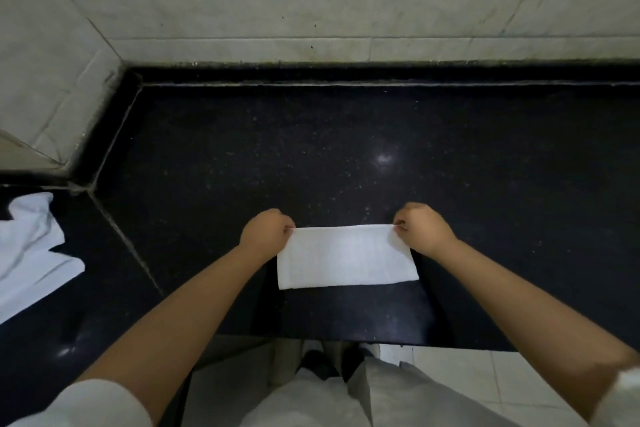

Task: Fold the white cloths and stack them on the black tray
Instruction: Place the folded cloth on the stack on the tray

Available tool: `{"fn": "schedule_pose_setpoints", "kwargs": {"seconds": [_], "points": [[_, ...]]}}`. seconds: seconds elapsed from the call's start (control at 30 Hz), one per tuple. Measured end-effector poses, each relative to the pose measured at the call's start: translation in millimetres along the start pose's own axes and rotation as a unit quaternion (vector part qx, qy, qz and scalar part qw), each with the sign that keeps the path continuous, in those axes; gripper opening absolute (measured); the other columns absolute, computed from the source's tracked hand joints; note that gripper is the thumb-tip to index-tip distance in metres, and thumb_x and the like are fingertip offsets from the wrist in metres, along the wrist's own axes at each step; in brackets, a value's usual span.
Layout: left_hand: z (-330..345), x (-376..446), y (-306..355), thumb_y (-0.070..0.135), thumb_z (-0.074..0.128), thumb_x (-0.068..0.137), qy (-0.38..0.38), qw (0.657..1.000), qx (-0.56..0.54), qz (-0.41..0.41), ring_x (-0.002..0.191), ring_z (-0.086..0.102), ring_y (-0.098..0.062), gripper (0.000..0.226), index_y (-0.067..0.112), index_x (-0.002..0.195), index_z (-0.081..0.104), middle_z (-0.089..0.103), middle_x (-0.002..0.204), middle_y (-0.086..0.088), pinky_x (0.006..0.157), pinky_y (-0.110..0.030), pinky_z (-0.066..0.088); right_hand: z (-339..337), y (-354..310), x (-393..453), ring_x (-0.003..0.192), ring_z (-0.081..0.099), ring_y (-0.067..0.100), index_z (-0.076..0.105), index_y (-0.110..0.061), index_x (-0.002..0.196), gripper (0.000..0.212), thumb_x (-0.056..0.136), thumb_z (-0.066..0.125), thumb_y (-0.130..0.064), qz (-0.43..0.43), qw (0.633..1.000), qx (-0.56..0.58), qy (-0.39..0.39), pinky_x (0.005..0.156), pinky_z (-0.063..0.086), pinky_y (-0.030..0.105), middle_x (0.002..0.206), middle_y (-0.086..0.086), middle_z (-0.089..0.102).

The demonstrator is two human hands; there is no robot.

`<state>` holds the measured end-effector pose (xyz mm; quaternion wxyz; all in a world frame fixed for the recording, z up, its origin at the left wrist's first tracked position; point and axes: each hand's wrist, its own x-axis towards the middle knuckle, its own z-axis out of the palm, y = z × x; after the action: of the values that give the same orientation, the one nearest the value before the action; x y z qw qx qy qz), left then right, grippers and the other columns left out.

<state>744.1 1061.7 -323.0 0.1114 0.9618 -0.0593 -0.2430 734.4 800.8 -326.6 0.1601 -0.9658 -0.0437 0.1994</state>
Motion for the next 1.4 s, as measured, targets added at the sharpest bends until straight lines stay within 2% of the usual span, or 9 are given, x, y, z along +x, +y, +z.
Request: {"fn": "schedule_pose_setpoints", "kwargs": {"seconds": [0.1, 0.37, 0.53, 0.73, 0.87, 1.0, 1.07, 1.4], "points": [[10, 7, -5, 0.018, 0.041, 0.098, 0.004, 1.000, 0.016, 0.000, 0.112, 0.054, -0.022, 0.030, 0.012, 0.119, 0.062, 0.053, 0.127, -0.010, 0.094, -0.030, 0.045, 11, -1, 5, 0.105, 0.054, 0.029, 0.066, 0.000, 0.101, 0.026, 0.089, 0.043, -0.003, 0.021, 1.000, -0.019, 0.001, 0.085, 0.049, 0.036, 0.112, 0.016, 0.059], [17, 9, -12, 0.019, 0.043, 0.097, 0.028, 0.998, 0.020, 0.048, 0.118, 0.050, -0.020, 0.029, 0.007, 0.116, 0.062, 0.057, 0.127, -0.007, 0.098, -0.029, 0.043, 13, -3, 4, 0.106, 0.053, 0.028, 0.065, 0.002, 0.102, 0.030, 0.093, 0.040, -0.010, 0.023, 0.999, -0.034, -0.003, 0.081, 0.044, 0.032, 0.114, 0.016, 0.058], [13, 11, -6, 0.020, 0.041, 0.098, -0.014, 0.997, 0.045, 0.063, 0.116, 0.049, -0.021, 0.030, 0.008, 0.117, 0.060, 0.056, 0.123, -0.008, 0.096, -0.031, 0.043, 11, -6, 5, 0.109, 0.051, 0.030, 0.063, 0.003, 0.106, 0.032, 0.095, 0.037, -0.011, 0.026, 0.998, -0.051, -0.016, 0.086, 0.045, 0.036, 0.118, 0.017, 0.056], [9, 12, -1, 0.019, 0.045, 0.097, -0.041, 0.996, 0.060, 0.060, 0.117, 0.049, -0.023, 0.033, 0.008, 0.127, 0.048, 0.052, 0.126, -0.011, 0.096, -0.032, 0.043, 18, -5, 5, 0.110, 0.051, 0.028, 0.062, 0.001, 0.107, 0.030, 0.095, 0.035, -0.005, 0.030, 0.996, -0.081, -0.011, 0.088, 0.043, 0.030, 0.117, 0.016, 0.057], [7, 9, -3, 0.021, 0.037, 0.099, -0.056, 0.994, 0.070, 0.066, 0.114, 0.048, -0.021, 0.032, 0.008, 0.122, 0.056, 0.050, 0.124, -0.010, 0.091, -0.028, 0.042, 19, -1, 3, 0.113, 0.049, 0.026, 0.061, 0.000, 0.109, 0.030, 0.096, 0.035, -0.008, 0.014, 0.993, -0.113, 0.000, 0.086, 0.045, 0.032, 0.115, 0.014, 0.058], [5, 6, -6, 0.020, 0.039, 0.099, -0.035, 0.997, 0.042, 0.056, 0.109, 0.051, -0.022, 0.031, 0.007, 0.116, 0.061, 0.051, 0.121, -0.011, 0.091, -0.028, 0.042, 20, -1, 0, 0.119, 0.043, 0.027, 0.041, -0.003, 0.132, 0.039, 0.094, 0.035, -0.004, -0.010, 0.988, -0.156, -0.015, 0.093, 0.044, 0.034, 0.130, 0.013, 0.046], [4, 4, -8, 0.019, 0.040, 0.098, -0.026, 0.998, 0.030, 0.057, 0.109, 0.052, -0.022, 0.031, 0.007, 0.117, 0.062, 0.051, 0.121, -0.011, 0.092, -0.028, 0.041, 21, -1, -1, 0.121, 0.041, 0.028, 0.036, -0.003, 0.136, 0.042, 0.094, 0.035, -0.003, -0.011, 0.986, -0.163, -0.019, 0.096, 0.041, 0.033, 0.133, 0.013, 0.042], [-3, -4, -8, 0.017, 0.042, 0.098, -0.040, 0.999, -0.013, 0.035, 0.109, 0.054, -0.022, 0.029, 0.009, 0.120, 0.059, 0.054, 0.122, -0.011, 0.093, -0.027, 0.042, 32, -15, -7, 0.117, 0.042, 0.027, 0.051, -0.004, 0.117, 0.031, 0.092, 0.033, 0.000, -0.019, 0.968, -0.250, -0.005, 0.095, 0.036, 0.033, 0.126, 0.013, 0.046]]}}
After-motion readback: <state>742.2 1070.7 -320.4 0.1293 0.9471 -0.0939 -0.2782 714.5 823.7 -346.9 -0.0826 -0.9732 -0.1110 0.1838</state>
